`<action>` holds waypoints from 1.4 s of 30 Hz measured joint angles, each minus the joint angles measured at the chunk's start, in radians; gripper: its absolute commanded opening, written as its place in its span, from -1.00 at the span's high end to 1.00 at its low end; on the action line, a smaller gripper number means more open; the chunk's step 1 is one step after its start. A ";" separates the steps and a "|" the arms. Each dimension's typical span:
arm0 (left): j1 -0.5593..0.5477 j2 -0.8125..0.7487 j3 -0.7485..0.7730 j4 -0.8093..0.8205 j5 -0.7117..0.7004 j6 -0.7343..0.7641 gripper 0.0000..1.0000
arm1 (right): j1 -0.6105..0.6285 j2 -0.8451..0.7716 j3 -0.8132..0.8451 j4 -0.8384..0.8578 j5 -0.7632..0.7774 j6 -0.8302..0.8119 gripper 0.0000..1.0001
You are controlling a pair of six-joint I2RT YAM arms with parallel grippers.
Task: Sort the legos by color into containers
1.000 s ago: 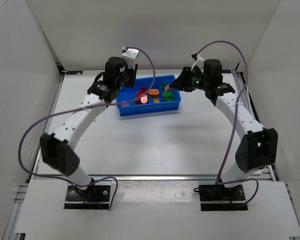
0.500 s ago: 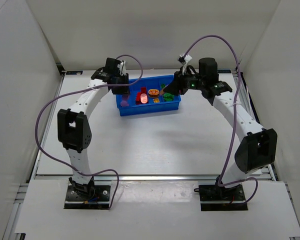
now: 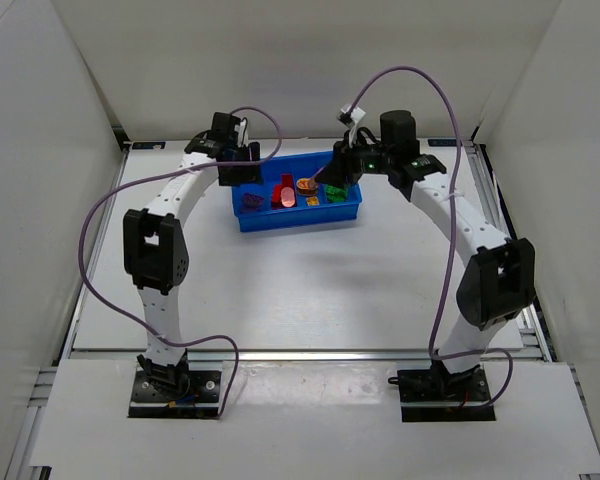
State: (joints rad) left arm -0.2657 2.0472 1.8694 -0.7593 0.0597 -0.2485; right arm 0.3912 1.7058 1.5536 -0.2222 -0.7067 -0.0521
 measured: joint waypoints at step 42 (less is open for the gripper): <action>0.229 -0.449 -0.245 0.131 0.026 0.015 -0.99 | 0.260 0.893 0.880 0.085 0.398 0.116 -0.13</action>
State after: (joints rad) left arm -0.0372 1.5986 1.6249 -0.6281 0.0853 -0.2333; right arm 0.6514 2.5988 2.4332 -0.1375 -0.3088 0.0639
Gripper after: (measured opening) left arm 0.993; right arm 0.464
